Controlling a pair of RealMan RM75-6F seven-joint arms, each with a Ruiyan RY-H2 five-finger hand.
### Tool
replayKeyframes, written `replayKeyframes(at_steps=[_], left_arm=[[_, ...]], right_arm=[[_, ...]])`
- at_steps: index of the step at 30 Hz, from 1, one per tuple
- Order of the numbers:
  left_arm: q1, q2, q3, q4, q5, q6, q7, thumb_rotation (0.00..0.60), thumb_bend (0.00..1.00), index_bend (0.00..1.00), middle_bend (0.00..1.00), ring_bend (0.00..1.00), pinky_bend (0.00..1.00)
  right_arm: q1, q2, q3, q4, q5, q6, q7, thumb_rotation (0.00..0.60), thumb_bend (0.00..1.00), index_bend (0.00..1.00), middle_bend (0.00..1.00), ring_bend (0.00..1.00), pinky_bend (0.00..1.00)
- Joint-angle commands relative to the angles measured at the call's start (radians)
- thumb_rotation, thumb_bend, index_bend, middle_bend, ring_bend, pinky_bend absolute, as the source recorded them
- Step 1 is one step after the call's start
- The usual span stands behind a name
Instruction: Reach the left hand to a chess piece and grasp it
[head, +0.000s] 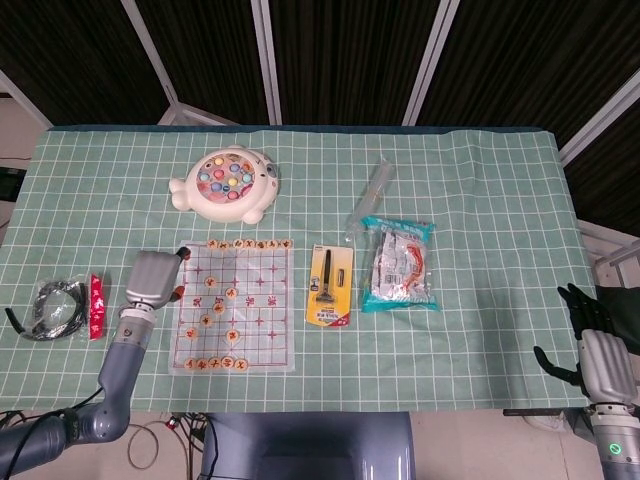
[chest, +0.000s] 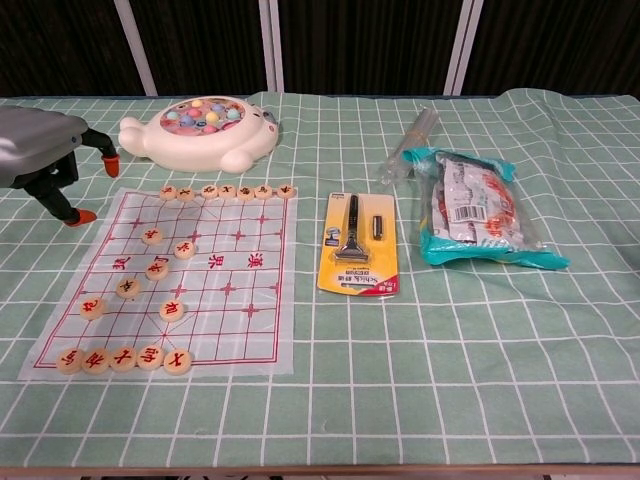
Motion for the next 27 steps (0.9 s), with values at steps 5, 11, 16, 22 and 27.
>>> replayKeyframes(at_steps=[5,11,16,22,27], left_arm=[[-0.023,-0.016,0.006,0.030,-0.034,-0.014,0.005,0.600,0.20,0.39,1.00,0.98,0.98],[-0.042,-0.030,0.009,0.061,-0.055,-0.030,0.003,0.600,0.20,0.41,1.00,1.00,1.00],[-0.062,-0.053,0.012,0.101,-0.075,-0.045,-0.001,0.600,0.20,0.42,1.00,1.00,1.00],[-0.082,-0.079,0.017,0.138,-0.098,-0.058,-0.003,0.600,0.20,0.42,1.00,1.00,1.00],[-0.104,-0.103,0.017,0.160,-0.112,-0.074,-0.006,0.600,0.21,0.43,1.00,1.00,1.00]], right_arm=[[0.001,0.000,0.002,-0.003,0.008,-0.006,0.003,0.600,0.37,0.00,0.00,0.00,0.00],[0.001,0.001,0.003,-0.005,0.013,-0.008,0.004,0.600,0.37,0.00,0.00,0.00,0.00],[0.001,0.001,0.006,-0.007,0.021,-0.012,0.005,0.600,0.37,0.00,0.00,0.00,0.00],[0.001,0.003,0.008,-0.010,0.024,-0.015,0.007,0.600,0.37,0.00,0.00,0.00,0.00],[0.001,0.003,0.008,-0.011,0.026,-0.016,0.011,0.600,0.37,0.00,0.00,0.00,0.00]])
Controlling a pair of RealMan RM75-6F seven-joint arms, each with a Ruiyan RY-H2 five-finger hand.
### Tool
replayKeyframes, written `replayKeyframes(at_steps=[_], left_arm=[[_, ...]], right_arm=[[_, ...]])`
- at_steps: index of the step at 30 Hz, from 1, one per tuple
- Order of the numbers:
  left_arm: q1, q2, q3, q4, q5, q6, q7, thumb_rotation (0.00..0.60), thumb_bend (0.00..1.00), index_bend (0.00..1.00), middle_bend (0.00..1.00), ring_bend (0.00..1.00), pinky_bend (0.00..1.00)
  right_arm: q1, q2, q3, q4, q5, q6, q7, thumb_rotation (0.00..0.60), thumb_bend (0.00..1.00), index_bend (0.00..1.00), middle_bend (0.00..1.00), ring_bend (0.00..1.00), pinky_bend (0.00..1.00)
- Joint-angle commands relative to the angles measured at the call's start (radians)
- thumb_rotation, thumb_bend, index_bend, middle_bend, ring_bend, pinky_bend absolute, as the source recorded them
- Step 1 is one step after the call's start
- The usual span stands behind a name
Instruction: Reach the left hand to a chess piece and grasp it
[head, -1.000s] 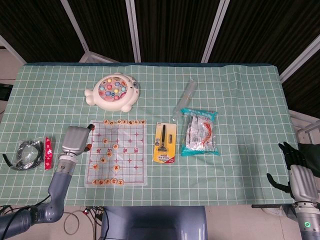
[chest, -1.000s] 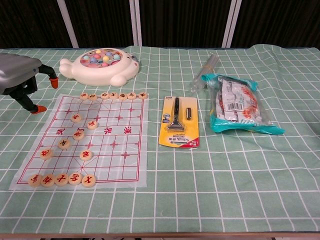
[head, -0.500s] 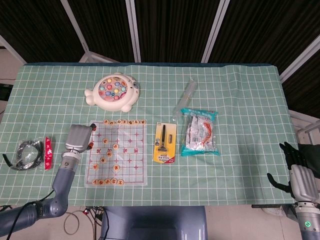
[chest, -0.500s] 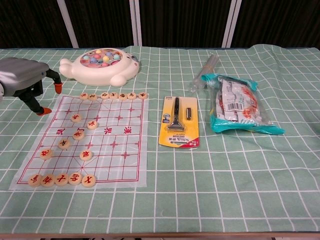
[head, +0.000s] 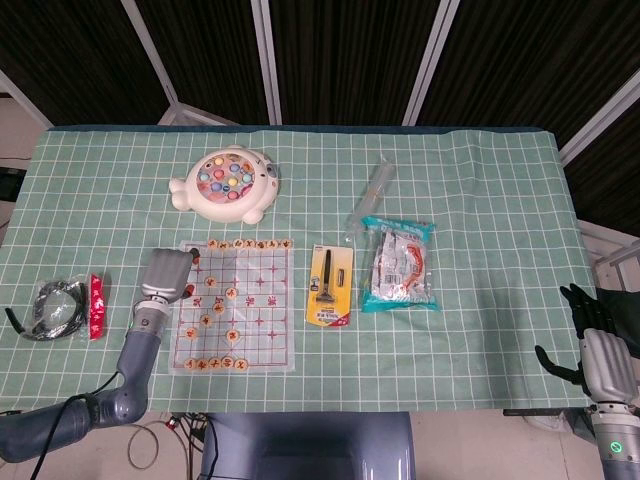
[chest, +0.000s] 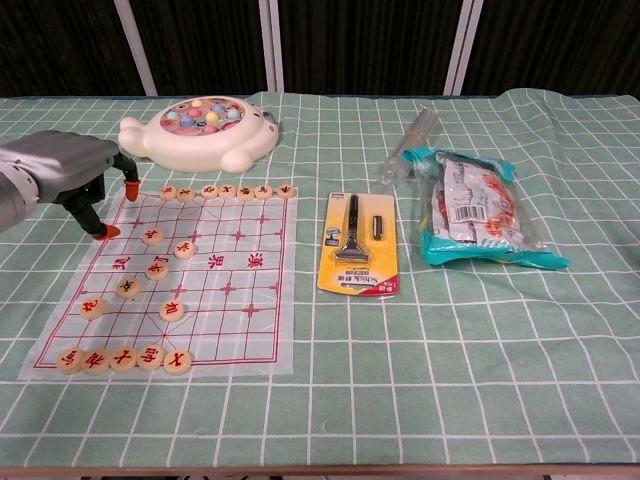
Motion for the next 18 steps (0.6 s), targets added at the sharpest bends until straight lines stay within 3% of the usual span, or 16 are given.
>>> replayKeyframes(at_steps=[1,18], left_arm=[[-0.012,-0.013,0.001,0.008,-0.006,-0.009,-0.002,0.600,0.21,0.44,1.00,1.00,1.00],[-0.048,-0.058,0.021,0.037,-0.044,-0.010,0.012,0.600,0.24,0.47,1.00,1.00,1.00]], right_arm=[[0.000,0.000,0.001,-0.001,0.001,0.000,0.001,0.600,0.37,0.00,0.00,0.00,0.00],[-0.001,0.003,0.005,-0.005,0.008,-0.004,0.013,0.600,0.37,0.00,0.00,0.00,0.00]])
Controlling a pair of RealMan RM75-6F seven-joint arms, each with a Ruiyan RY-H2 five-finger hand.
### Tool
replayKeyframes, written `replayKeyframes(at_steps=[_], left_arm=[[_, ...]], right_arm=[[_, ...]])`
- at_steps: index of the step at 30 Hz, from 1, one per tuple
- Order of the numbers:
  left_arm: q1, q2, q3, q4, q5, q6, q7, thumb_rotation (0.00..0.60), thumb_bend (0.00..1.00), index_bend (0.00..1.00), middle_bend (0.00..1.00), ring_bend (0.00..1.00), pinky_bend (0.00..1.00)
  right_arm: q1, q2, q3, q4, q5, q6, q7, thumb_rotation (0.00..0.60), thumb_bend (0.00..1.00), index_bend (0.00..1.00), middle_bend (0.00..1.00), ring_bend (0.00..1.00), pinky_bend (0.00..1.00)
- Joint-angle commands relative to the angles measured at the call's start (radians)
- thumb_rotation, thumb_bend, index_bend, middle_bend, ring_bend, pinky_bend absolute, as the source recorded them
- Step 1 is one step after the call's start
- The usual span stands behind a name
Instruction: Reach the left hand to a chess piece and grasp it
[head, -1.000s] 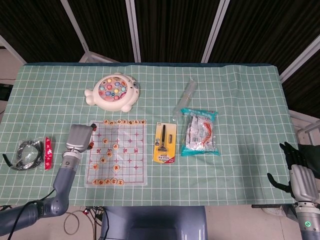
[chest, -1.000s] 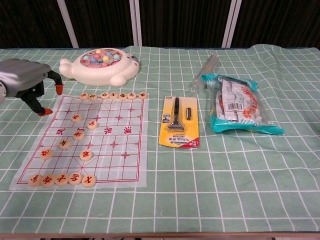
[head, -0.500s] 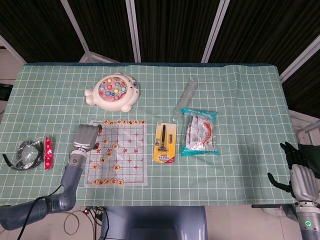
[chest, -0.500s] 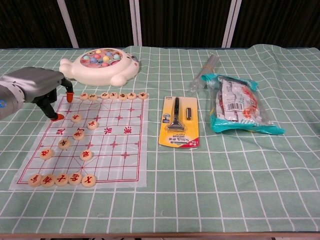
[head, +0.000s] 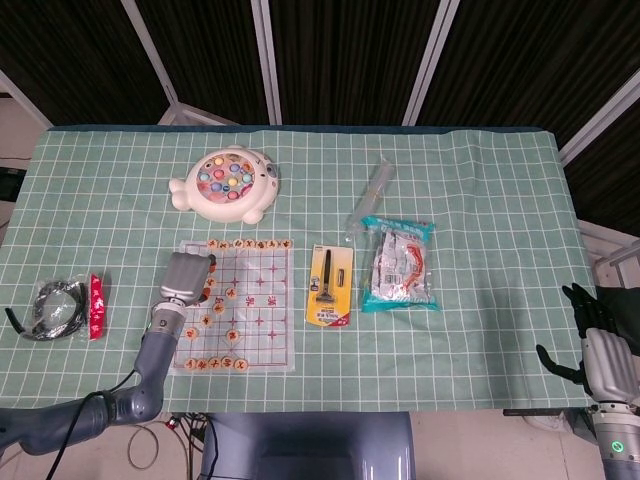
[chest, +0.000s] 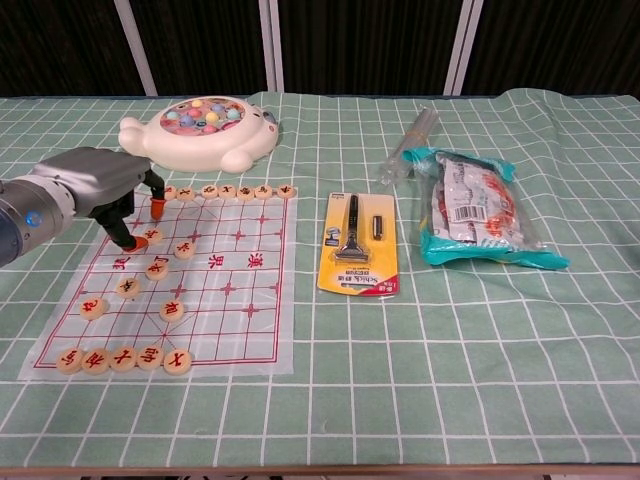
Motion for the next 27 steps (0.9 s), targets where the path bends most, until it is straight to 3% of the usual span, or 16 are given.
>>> replayKeyframes(at_steps=[1,7,27], left_arm=[[-0.001,-0.001,0.003,0.002,-0.006,0.001,0.000,0.600,0.25,0.47,1.00,1.00,1.00],[-0.005,-0.007,0.009,0.010,-0.017,0.002,-0.006,0.600,0.29,0.47,1.00,1.00,1.00],[-0.021,-0.026,0.026,0.031,-0.039,-0.005,-0.019,0.600,0.29,0.49,1.00,1.00,1.00]], right_arm=[[0.000,0.000,0.000,-0.001,-0.001,0.000,0.001,0.600,0.37,0.00,0.00,0.00,0.00],[-0.001,0.002,-0.001,-0.003,-0.002,0.000,0.003,0.600,0.37,0.00,0.00,0.00,0.00],[-0.001,0.002,0.000,-0.006,0.000,-0.003,0.004,0.600,0.37,0.00,0.00,0.00,0.00]])
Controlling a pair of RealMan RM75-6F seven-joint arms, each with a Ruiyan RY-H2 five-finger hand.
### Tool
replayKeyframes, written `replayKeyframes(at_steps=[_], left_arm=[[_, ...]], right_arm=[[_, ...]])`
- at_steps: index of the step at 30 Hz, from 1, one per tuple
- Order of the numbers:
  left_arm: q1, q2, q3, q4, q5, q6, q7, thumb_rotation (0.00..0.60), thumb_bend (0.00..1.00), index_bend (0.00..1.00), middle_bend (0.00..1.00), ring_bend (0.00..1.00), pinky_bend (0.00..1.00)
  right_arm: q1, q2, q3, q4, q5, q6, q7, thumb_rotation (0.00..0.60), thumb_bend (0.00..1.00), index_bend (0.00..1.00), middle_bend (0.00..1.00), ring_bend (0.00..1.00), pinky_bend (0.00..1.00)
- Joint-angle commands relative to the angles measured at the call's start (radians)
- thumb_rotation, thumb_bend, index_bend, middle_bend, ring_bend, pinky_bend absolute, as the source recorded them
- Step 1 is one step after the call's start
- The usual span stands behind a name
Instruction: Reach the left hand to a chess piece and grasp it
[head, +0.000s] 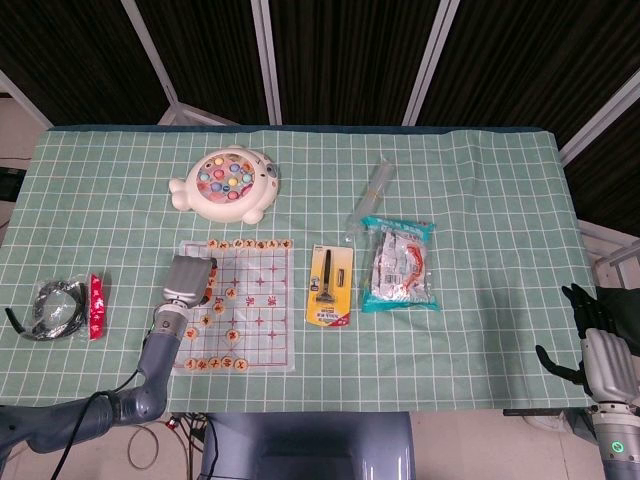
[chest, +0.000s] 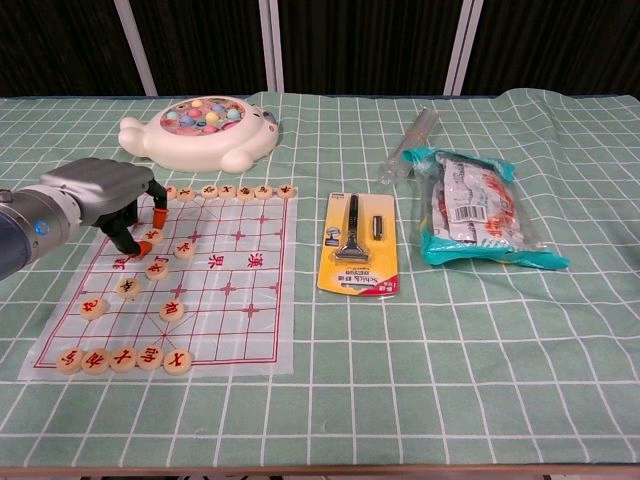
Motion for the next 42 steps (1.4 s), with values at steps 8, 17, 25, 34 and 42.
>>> replayKeyframes(at_steps=[8,17,25,34,42], left_arm=[[-0.003,-0.004,0.006,0.002,0.000,0.008,-0.006,0.600,0.32,0.52,1.00,1.00,1.00],[-0.010,0.011,-0.010,-0.022,0.027,0.034,-0.031,0.600,0.32,0.52,1.00,1.00,1.00],[-0.018,0.009,-0.014,0.004,0.020,0.025,-0.037,0.600,0.32,0.52,1.00,1.00,1.00],[-0.029,-0.009,-0.015,0.063,0.017,0.006,-0.053,0.600,0.32,0.52,1.00,1.00,1.00],[-0.035,-0.023,-0.018,0.102,0.018,-0.003,-0.066,0.600,0.32,0.52,1.00,1.00,1.00]], right_arm=[[-0.001,0.000,0.001,-0.001,0.000,0.001,0.003,0.600,0.37,0.00,0.00,0.00,0.00],[-0.001,0.000,0.002,-0.002,0.001,0.001,0.005,0.600,0.37,0.00,0.00,0.00,0.00],[-0.002,0.001,0.002,-0.003,0.002,0.001,0.008,0.600,0.37,0.00,0.00,0.00,0.00],[-0.002,0.001,0.002,-0.004,0.003,-0.001,0.006,0.600,0.37,0.00,0.00,0.00,0.00],[-0.002,0.002,0.002,-0.007,0.004,-0.002,0.006,0.600,0.37,0.00,0.00,0.00,0.00]])
